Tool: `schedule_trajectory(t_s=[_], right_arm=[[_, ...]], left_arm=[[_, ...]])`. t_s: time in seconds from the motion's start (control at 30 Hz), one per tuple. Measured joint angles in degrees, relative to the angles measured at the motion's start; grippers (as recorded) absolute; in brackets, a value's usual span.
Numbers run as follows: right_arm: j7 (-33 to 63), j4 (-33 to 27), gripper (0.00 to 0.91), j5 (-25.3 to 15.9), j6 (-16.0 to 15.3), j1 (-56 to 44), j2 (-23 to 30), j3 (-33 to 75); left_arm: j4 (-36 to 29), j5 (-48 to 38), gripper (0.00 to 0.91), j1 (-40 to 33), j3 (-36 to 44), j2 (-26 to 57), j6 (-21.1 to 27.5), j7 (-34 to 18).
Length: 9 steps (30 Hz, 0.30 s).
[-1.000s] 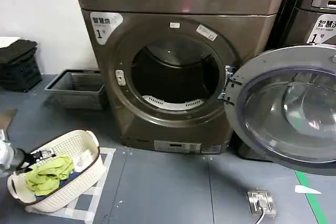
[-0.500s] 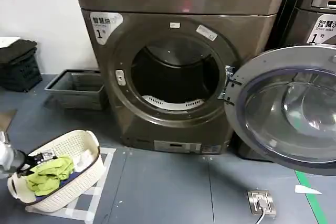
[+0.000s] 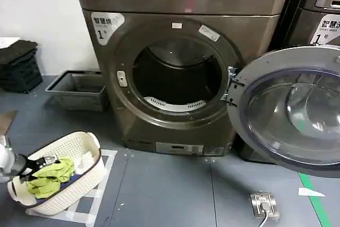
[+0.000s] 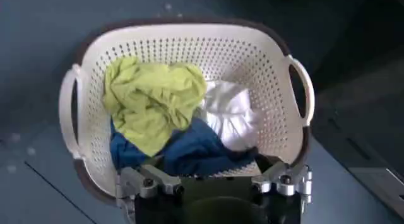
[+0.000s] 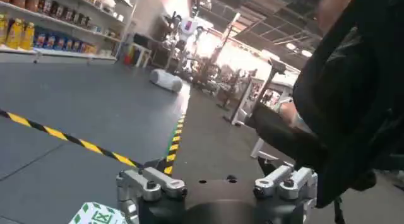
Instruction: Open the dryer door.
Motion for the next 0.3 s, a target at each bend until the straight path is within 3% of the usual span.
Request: schedule_trajectory(t_s=[0.3], right_arm=[[-0.2,0.3,0.907,0.0,0.0,0.1,0.1,-0.1]], left_arm=[[-0.1,0.0,0.907,-0.1,0.0,-0.3,0.0,0.0]])
